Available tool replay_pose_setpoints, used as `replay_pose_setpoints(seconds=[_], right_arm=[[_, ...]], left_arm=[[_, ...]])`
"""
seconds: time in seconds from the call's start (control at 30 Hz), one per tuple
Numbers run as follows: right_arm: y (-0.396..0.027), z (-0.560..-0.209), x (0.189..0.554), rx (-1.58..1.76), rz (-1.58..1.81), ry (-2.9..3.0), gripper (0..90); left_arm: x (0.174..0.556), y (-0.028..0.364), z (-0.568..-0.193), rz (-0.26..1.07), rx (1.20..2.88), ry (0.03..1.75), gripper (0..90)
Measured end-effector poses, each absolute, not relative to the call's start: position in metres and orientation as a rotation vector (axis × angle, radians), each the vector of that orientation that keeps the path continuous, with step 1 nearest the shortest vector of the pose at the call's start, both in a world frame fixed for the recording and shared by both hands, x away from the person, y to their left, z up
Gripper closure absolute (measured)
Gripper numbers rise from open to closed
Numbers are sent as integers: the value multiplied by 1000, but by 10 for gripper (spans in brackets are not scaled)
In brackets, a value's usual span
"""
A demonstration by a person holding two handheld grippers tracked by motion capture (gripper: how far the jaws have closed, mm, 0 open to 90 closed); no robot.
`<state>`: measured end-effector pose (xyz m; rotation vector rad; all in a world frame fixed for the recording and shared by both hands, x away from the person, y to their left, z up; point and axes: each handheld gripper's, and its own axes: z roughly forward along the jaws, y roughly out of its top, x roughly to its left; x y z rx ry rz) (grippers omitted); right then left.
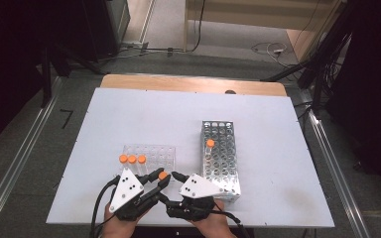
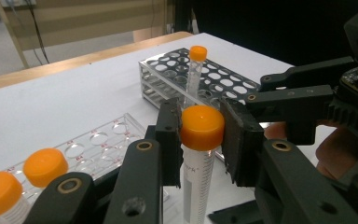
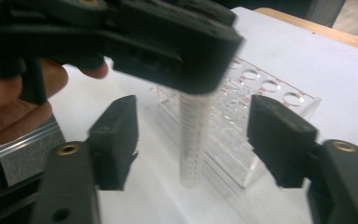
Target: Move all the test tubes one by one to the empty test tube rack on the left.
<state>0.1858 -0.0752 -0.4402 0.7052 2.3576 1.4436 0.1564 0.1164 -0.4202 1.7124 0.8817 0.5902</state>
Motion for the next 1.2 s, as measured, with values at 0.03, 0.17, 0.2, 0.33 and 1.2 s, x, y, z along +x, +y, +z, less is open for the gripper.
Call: replay_pose_setpoints(seconds=[0.03, 0.17, 0.2, 0.33, 1.2], right_arm=[[-77, -440, 187, 717, 1445, 2358, 273], [-80, -440, 187, 727, 1428, 2366, 255], [-82, -440, 187, 724, 1425, 2366, 255], [-86, -437, 187, 731, 1432, 2353, 255], [-92, -435, 187, 753, 1438, 2327, 261]], left_arm=[[158, 118, -420, 587, 1707, 886, 699], [162, 125, -416, 584, 1692, 907, 700], [163, 127, -414, 585, 1683, 913, 700], [167, 137, -409, 590, 1658, 930, 700], [207, 150, -402, 665, 1649, 1001, 700]])
